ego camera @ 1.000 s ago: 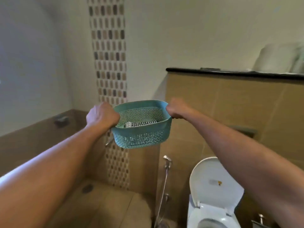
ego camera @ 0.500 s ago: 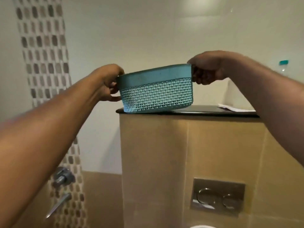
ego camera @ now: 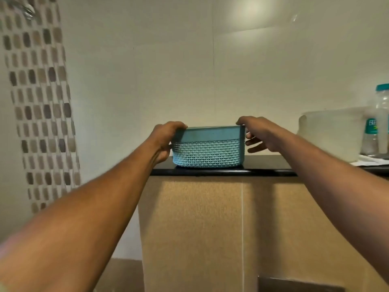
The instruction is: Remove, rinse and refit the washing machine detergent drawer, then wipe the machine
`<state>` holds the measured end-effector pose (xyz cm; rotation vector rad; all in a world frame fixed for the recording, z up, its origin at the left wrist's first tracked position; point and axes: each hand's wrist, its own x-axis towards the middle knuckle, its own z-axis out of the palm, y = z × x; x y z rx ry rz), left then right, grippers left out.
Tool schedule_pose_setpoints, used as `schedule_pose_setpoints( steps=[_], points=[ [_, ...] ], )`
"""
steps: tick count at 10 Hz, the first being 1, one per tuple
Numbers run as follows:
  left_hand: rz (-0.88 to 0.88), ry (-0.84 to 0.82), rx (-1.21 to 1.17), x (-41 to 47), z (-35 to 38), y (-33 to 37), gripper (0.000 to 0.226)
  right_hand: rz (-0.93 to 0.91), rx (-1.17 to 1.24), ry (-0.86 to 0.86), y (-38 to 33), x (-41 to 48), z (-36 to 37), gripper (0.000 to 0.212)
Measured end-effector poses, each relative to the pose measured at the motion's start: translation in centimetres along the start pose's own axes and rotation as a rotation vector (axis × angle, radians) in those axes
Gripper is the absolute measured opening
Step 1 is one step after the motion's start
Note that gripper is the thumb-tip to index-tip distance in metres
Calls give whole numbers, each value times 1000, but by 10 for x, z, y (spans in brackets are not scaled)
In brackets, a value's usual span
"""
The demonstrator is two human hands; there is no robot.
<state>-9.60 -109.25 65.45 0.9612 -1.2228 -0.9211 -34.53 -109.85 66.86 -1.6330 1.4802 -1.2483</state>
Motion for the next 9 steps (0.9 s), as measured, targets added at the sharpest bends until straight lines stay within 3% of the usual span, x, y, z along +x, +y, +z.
schedule_pose_setpoints(
  steps=[1,2,3,4,6,7,8,9],
  points=[
    [11,-28,-22,4,-4,-10,32,-50,30,-45,9,-1,7,57],
    [2,-11,-11,7,-1,-19,53,-77,-7,-85,19,0,20,112],
    [11,49,2,11,9,-25,58,-175,-110,51,35,4,36,115],
    [53,80,38,16,13,-34,57,-268,-211,192,50,8,51,98],
    [81,81,55,24,13,-48,56,-332,-348,294,63,16,62,115],
    [89,80,69,24,11,-56,59,-329,-360,304,64,16,63,111],
    [133,73,234,5,10,-60,71,-324,-343,300,65,11,62,106],
    [164,141,551,-23,10,-60,97,-380,-380,421,61,-11,62,103]
  ],
)
